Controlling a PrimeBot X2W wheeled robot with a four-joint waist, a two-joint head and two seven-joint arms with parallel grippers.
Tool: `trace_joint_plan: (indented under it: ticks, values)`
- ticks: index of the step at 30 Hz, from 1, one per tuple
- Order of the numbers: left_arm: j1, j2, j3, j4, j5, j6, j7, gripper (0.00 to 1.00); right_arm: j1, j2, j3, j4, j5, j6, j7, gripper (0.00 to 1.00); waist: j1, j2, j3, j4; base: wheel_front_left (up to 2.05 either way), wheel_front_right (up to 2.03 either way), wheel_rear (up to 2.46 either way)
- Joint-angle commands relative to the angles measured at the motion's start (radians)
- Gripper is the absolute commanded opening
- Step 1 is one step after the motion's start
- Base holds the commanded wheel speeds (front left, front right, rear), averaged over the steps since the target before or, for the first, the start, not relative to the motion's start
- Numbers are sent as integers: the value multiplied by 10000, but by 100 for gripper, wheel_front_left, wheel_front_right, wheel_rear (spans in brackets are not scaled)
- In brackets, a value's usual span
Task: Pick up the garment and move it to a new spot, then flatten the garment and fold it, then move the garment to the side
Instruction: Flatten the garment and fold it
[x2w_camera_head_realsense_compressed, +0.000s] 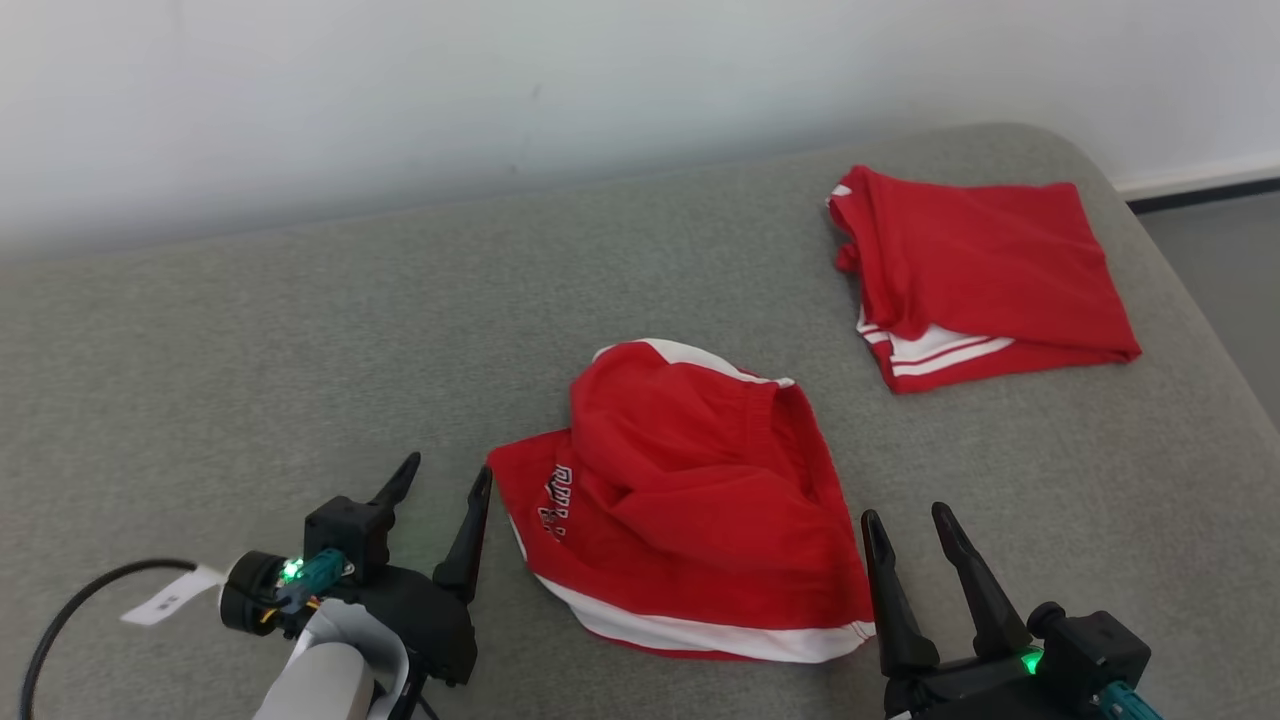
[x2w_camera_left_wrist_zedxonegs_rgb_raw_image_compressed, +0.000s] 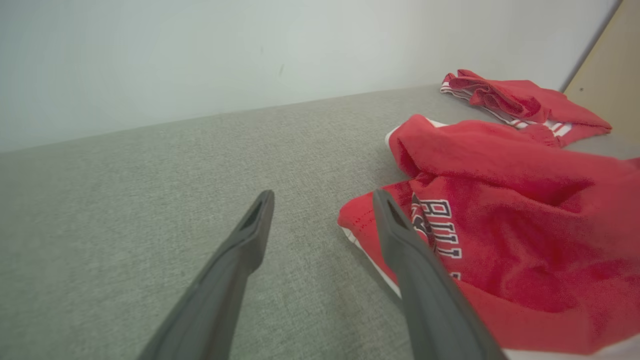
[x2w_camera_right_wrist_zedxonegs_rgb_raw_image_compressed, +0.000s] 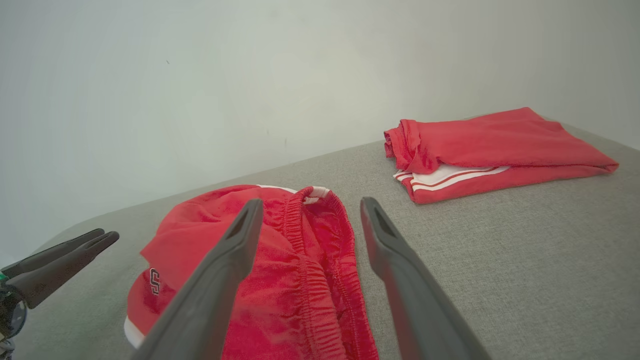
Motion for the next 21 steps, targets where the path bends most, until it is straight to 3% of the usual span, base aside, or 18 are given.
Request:
trace_joint_plan:
  ticks: [1,9,10,11,12,21]
  values:
    - [-358,77,-308,647,-295,16,-27,100,-58,26,23,15,23,-27,-3,100,-1,-1,401,-551,0,0,0]
    - [-1360,-11,-1394,2533,-1642,17,51,100,-251,50,185,13,135,-27,-5,100,-1,-1,642,-947,0,0,0]
    - [-1429,-3,-1527,2649,-1822,17,44,57,-226,46,180,1,169,-27,-5,100,-1,-1,643,-957,0,0,0]
    - [-1504,14,-1670,2755,-1982,19,35,40,-202,47,169,-8,194,-27,-5,100,-1,-1,638,-955,0,0,0]
    - [-1542,13,-1829,2813,-2107,17,32,0,-185,47,144,-14,204,-27,-5,100,-1,-1,626,-938,0,0,0]
    - [-1835,221,-2360,2492,-2529,19,-35,0,9,47,-22,-73,109,-27,-6,100,-1,-1,324,-251,0,0,0]
